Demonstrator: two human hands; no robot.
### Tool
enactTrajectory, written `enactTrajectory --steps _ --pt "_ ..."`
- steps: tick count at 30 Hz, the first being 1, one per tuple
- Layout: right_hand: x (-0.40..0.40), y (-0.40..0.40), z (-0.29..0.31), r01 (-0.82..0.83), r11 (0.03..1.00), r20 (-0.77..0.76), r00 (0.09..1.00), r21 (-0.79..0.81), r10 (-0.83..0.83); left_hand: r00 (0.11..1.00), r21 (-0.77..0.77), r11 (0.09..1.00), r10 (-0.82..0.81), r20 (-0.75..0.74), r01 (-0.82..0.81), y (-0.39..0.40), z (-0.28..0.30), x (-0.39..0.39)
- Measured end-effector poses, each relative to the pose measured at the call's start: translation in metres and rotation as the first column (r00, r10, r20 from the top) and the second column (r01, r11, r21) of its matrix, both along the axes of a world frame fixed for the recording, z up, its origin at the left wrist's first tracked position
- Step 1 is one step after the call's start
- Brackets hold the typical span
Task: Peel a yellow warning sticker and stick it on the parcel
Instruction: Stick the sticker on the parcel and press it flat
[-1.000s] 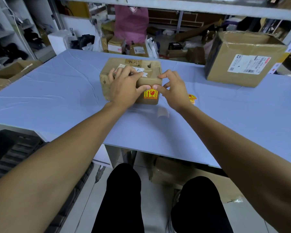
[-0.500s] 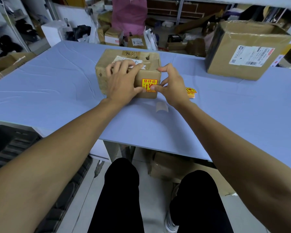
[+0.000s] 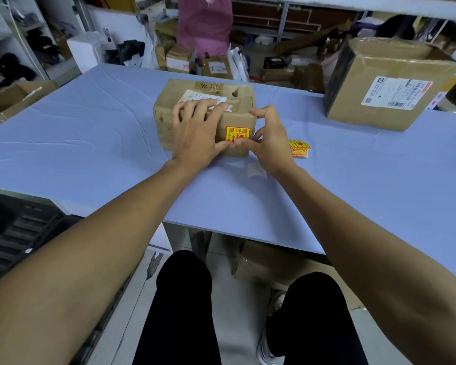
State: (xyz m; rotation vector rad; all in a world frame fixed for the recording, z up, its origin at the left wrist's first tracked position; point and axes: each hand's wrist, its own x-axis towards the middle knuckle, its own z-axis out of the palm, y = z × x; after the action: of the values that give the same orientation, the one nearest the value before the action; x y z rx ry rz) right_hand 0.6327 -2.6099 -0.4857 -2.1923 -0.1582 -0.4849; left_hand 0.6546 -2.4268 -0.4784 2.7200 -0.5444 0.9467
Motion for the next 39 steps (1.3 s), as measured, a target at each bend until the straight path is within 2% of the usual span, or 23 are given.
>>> enactTrajectory --steps 8,14,21,26,32,36,39 --pt "-0.004 -0.001 0.003 -0.012 0.996 -0.03 1.0 -0.089 0.01 0.998 0.073 0.997 0.022 -0.063 -0.018 0.003 0.004 -0.002" --pt "-0.005 -0.003 0.004 -0.018 1.0 -0.015 1.0 -0.02 0.017 0.998 0.0 1.0 0.02 -0.062 -0.02 0.001 0.007 -0.004" --pt "-0.005 -0.005 0.008 -0.015 0.999 0.024 1.0 0.045 0.014 0.99 -0.091 0.996 -0.018 -0.139 0.005 0.002 0.012 0.002" --pt "-0.007 0.001 0.009 -0.008 0.999 -0.049 0.999 0.032 0.01 0.989 -0.089 0.996 -0.014 -0.151 0.001 0.002 0.012 -0.002" --pt "-0.009 -0.001 0.014 0.028 0.999 0.0 1.0 -0.04 -0.028 0.986 -0.141 0.99 -0.022 -0.166 -0.002 0.001 0.014 0.002" --pt "-0.012 0.0 0.013 -0.004 1.0 -0.044 0.999 -0.023 0.003 0.988 -0.071 0.998 -0.009 -0.157 -0.002 0.002 0.012 -0.002" --pt "-0.01 0.002 0.013 0.016 0.999 -0.055 0.998 -0.033 -0.018 0.987 -0.076 0.997 0.013 -0.157 -0.025 -0.001 0.012 -0.002"
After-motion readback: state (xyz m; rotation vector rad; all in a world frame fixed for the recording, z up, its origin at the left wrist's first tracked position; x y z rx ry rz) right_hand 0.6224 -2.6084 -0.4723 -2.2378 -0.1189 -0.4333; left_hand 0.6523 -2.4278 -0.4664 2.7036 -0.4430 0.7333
